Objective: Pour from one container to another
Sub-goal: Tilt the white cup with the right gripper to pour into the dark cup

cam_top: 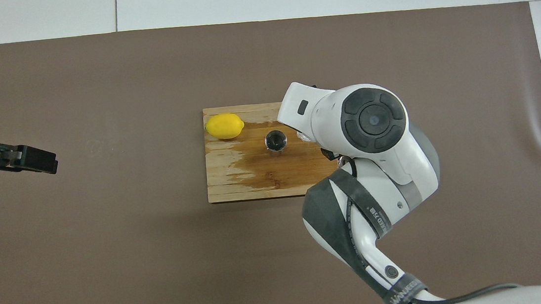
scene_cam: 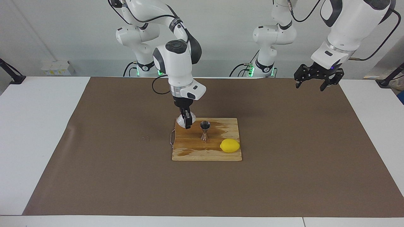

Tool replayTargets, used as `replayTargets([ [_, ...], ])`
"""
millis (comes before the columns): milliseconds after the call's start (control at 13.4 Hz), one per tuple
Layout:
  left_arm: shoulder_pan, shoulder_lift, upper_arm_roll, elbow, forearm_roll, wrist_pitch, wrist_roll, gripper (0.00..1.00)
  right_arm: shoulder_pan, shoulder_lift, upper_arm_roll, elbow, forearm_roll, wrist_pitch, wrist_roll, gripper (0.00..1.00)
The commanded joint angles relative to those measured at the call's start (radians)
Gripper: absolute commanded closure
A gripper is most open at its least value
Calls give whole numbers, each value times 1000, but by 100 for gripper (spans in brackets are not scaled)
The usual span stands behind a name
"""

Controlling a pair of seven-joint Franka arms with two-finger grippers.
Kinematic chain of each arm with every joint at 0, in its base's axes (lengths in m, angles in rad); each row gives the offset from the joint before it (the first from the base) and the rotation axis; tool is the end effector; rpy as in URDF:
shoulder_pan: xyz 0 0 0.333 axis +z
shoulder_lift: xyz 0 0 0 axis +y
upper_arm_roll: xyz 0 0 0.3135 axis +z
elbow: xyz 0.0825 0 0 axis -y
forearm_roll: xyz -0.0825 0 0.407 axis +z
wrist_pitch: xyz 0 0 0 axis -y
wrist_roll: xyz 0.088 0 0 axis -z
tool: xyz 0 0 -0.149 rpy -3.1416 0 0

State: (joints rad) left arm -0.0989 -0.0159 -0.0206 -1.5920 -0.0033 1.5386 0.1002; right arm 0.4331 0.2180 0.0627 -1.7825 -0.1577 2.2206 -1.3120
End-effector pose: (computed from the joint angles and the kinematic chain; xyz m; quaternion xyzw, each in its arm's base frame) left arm 0.5632 -0.0682 0.5759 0.9938 -0.1096 -0.0188 0.0013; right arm 0.5964 0.3087 0.4014 0.5825 0.8030 0.0767 0.0996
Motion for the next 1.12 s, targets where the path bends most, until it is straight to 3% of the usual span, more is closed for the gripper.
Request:
replayTargets([
  [0, 5, -7, 1, 9, -12, -18, -4, 0, 27, 27, 3, 31, -121, 13, 68, 100],
  [670, 5, -7, 1, 9, -12, -18, -4, 0, 98, 90, 3, 34, -365, 22, 157, 100],
  [1043, 5, -7, 1, 9, -12, -18, -4, 0, 130, 83, 3, 22, -540, 2, 319, 100],
])
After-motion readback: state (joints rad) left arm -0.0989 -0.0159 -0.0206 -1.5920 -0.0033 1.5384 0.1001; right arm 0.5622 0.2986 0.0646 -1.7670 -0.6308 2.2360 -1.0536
